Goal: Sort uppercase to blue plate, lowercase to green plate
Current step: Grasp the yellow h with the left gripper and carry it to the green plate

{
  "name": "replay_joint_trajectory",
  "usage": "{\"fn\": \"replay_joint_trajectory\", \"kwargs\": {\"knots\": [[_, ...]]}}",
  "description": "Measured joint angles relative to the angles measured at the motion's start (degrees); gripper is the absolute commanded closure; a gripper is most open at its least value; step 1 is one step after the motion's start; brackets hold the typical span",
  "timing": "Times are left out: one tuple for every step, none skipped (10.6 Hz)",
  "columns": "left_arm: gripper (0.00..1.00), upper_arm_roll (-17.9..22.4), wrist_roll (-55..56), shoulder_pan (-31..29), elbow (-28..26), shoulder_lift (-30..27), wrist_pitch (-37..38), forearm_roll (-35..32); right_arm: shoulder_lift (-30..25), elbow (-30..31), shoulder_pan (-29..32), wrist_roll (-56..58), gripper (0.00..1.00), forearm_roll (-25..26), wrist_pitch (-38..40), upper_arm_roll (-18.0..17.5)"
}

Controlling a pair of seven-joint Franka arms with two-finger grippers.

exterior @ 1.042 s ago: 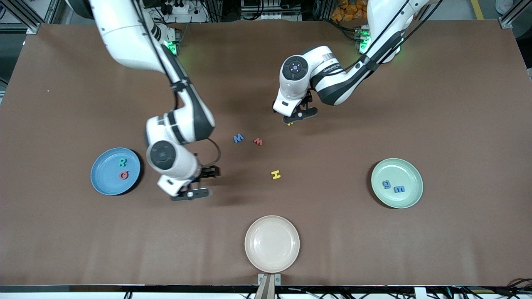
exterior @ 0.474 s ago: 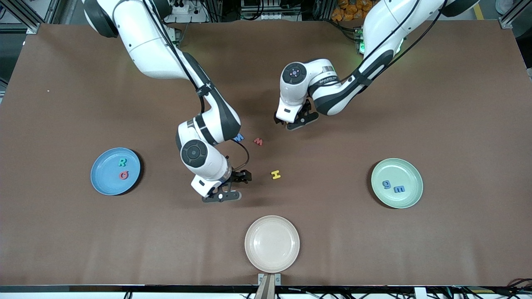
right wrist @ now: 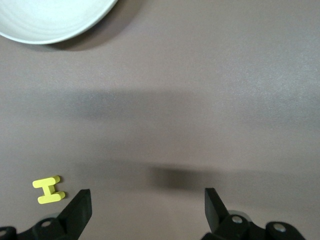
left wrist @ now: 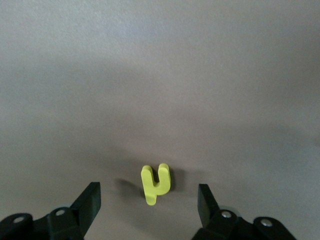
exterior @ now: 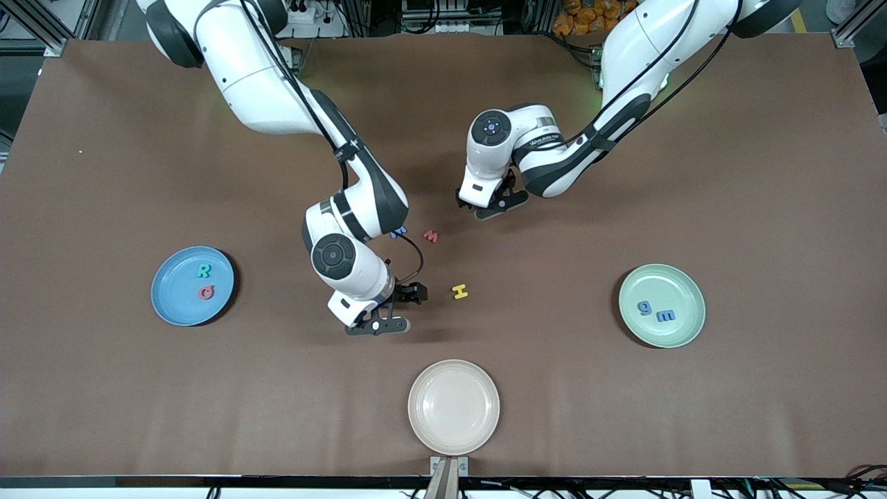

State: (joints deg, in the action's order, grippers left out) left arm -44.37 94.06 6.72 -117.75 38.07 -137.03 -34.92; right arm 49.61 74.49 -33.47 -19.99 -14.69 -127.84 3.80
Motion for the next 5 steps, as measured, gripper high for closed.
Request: {"fn": "replay_joint_trajectory", "kwargs": {"knots": [[0.29, 0.1, 0.0, 0.3, 0.0, 0.2, 0.0, -0.2, 0.1, 0.0, 0.1, 0.0, 0.00, 0.0, 0.0, 0.0], [0.30, 0.6, 0.0, 0.7, 0.0, 0.3, 0.0, -0.4, 0.1, -0.1, 0.3, 0.0, 0.00, 0.0, 0.0, 0.1], [0.32, 1.1, 0.0, 0.9, 0.0, 0.4, 0.0, -0.5, 0.1, -0.1, 0.7, 0.0, 0.00, 0.1, 0.1, 0.2], [0.32, 1.4, 0.0, 1.1, 0.0, 0.6, 0.0, -0.7, 0.1, -0.4, 1.5, 0.0, 0.00, 1.2, 0.5, 0.4], [0.33, 1.7, 0.0, 1.2, 0.0, 0.8, 0.0, -1.0, 0.1, -0.5, 2.6, 0.1, 0.00, 3.6, 1.3, 0.5]]}}
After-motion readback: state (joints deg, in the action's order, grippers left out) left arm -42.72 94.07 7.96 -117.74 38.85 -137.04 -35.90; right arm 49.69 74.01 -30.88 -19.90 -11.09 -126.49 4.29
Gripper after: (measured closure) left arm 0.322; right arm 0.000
